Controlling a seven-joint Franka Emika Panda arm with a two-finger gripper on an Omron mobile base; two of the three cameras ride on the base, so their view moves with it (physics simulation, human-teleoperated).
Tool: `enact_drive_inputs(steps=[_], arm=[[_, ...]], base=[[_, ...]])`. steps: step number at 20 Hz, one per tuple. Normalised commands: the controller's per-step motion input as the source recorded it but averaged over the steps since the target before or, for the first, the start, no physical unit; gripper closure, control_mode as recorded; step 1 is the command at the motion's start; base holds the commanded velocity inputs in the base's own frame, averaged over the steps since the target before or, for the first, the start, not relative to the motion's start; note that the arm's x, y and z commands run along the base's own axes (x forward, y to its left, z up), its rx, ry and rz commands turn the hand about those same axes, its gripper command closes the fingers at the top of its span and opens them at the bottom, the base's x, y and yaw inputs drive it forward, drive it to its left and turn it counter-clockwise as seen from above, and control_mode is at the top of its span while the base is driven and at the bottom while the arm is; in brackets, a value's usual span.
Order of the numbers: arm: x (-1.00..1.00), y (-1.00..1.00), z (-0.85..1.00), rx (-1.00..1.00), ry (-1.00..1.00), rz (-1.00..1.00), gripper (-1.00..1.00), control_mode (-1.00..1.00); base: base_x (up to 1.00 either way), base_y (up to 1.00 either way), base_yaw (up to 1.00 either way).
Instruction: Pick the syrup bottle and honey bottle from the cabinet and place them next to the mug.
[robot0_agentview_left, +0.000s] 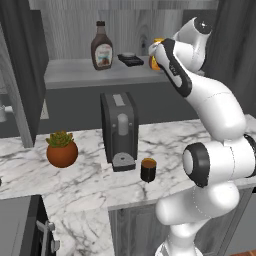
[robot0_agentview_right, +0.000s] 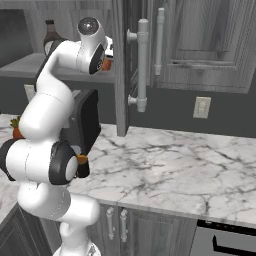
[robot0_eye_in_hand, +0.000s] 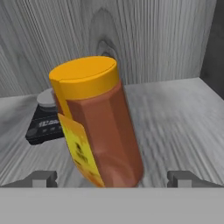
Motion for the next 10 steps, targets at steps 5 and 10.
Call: enact_drive_inputs(steps=[5,10], arm=[[0.08,0.0,0.0,0.0,0.0,0.0,-1.0,-1.0],[0.08,0.0,0.0,0.0,0.0,0.0,-1.0,-1.0]], base=[[0.0,0.0,0.0],[0.0,0.0,0.0]])
